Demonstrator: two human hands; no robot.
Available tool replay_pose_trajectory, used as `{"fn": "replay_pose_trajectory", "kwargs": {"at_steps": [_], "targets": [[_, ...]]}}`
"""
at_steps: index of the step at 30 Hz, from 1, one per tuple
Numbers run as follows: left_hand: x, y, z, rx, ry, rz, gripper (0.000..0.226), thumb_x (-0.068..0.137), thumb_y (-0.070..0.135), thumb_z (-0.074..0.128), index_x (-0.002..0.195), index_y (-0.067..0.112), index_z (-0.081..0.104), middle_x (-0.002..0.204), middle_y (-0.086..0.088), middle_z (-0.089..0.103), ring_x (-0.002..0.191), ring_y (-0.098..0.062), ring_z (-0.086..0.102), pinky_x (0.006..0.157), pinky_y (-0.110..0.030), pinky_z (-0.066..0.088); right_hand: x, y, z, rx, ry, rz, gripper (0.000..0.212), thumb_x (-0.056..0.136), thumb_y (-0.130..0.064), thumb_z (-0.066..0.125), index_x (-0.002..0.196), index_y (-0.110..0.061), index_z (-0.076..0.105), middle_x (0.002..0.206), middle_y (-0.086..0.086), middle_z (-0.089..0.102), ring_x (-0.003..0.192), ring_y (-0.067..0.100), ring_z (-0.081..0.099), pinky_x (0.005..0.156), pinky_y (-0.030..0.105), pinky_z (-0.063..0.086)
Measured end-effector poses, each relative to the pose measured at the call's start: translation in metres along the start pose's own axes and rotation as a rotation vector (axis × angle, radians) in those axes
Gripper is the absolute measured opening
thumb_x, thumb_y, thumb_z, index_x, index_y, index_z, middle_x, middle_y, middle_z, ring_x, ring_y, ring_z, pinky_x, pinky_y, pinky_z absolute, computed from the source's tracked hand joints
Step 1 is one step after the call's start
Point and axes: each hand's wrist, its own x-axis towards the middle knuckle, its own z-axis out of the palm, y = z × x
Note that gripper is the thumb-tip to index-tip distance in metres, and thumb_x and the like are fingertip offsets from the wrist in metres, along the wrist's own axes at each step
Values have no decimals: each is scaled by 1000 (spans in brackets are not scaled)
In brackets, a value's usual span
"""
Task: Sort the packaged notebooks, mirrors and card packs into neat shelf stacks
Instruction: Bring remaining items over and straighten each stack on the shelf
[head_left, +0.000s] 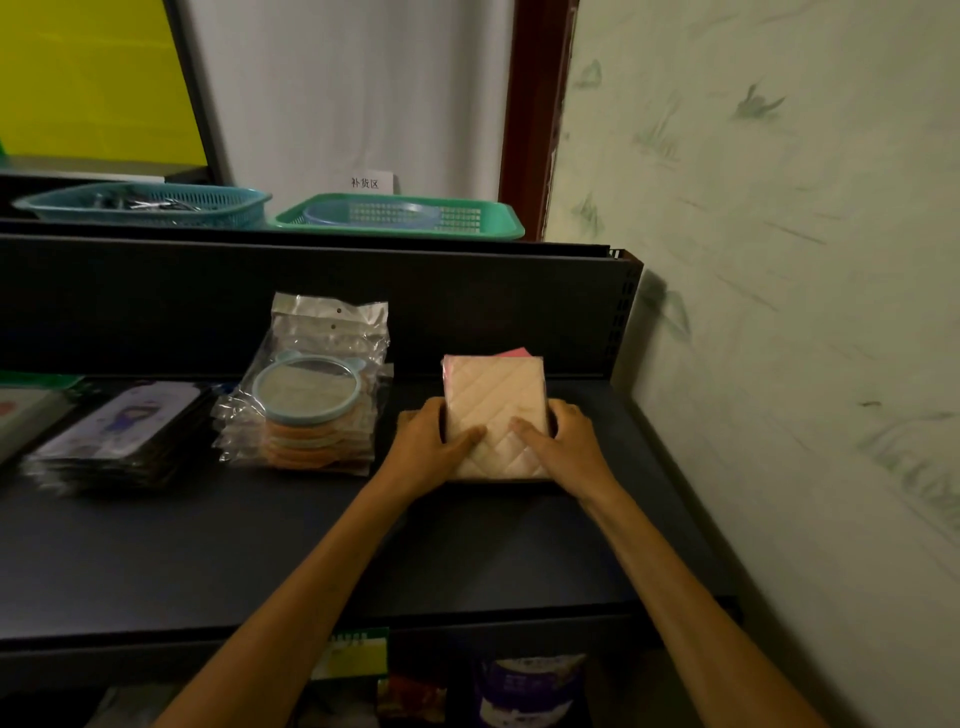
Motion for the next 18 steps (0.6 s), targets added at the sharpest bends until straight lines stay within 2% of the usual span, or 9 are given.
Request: {"fn": "replay_pose_trajectory", "kwargs": {"at_steps": [2,4,5,8,10,14,18], "targets": [[4,0,1,151,-22,-13,60,82,56,59,126,16,51,139,-10,46,134,-29,35,106,-49,37,3,1,1,-225,-18,29,57,85,-53,57,127,-16,53,135,11,45,122,31,42,103,46,38],[6,2,2,274,-60,-18,57,87,54,53,124,10,55,151,-9,34,145,-27,13,115,-47,20,3,0,1,-338,-37,45,56,85,-56,53,121,-15,58,133,13,46,122,33,39,103,42,34],[6,4,2,303,-73,-15,58,89,53,52,126,9,55,154,-9,29,146,-26,8,116,-45,16,2,-1,0,-371,-41,46,56,85,-58,52,118,-14,60,133,12,46,121,33,38,102,41,33],[5,7,0,308,-54,11,60,89,53,52,128,8,53,148,-11,38,141,-25,24,111,-38,24,2,-2,-3,-422,-56,31,58,85,-62,49,118,-15,58,136,9,43,124,29,34,102,38,29],[6,4,-1,311,-37,6,63,87,57,52,129,10,52,145,-10,42,139,-24,29,111,-39,25,1,-3,-6,-441,-64,14,61,86,-62,47,125,-16,54,140,6,41,127,28,32,104,37,27],[7,-2,0,342,-10,2,74,83,64,50,138,16,44,147,-8,41,137,-24,33,114,-47,24,-4,-4,-8,-307,-82,-11,74,87,-57,51,146,-19,30,149,8,36,136,27,31,111,39,24],[3,2,1,317,5,18,67,86,59,52,139,19,43,143,-6,47,130,-23,43,115,-47,22,-8,-8,-4,-218,-119,-37,76,90,-49,53,150,-19,17,150,9,35,135,27,35,112,38,28]]}}
